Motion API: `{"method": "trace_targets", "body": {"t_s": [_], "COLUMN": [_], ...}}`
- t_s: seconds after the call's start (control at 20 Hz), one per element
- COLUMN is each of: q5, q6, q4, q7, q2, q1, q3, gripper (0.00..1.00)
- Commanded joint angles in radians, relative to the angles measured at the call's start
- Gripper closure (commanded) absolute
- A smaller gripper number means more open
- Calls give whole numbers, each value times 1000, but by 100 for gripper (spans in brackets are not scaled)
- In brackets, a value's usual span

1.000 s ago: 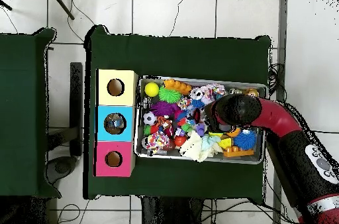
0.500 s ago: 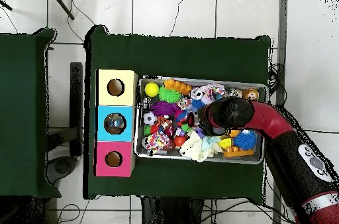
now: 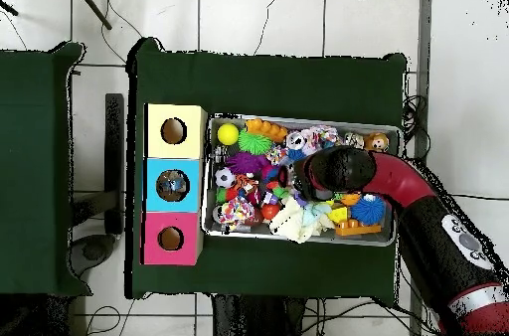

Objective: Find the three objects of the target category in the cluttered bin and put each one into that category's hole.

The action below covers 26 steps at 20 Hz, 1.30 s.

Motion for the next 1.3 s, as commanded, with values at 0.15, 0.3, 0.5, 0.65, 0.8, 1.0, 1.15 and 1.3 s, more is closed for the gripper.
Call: {"method": "trace_targets", "body": {"t_s": [0.15,0.3,0.5,0.65,0.8,1.0,1.15,1.3], "q5": [8,32,64,72,71,63,50,52], "q6": [-179,-194,-186,-193,-207,-241,-256,-261], "q4": [-15,0,4,3,6,19,19,23], "q7": [135,166,154,132,123,127,123,127], "q2": [-57,-73,-86,-80,-78,-85,-90,-95], "q1": [30,35,35,32,34,37,44,51], "q3": [-47,-60,-64,-59,-64,-72,-80,-87], "gripper": [0,0,0,0,0,0,100,100]}}
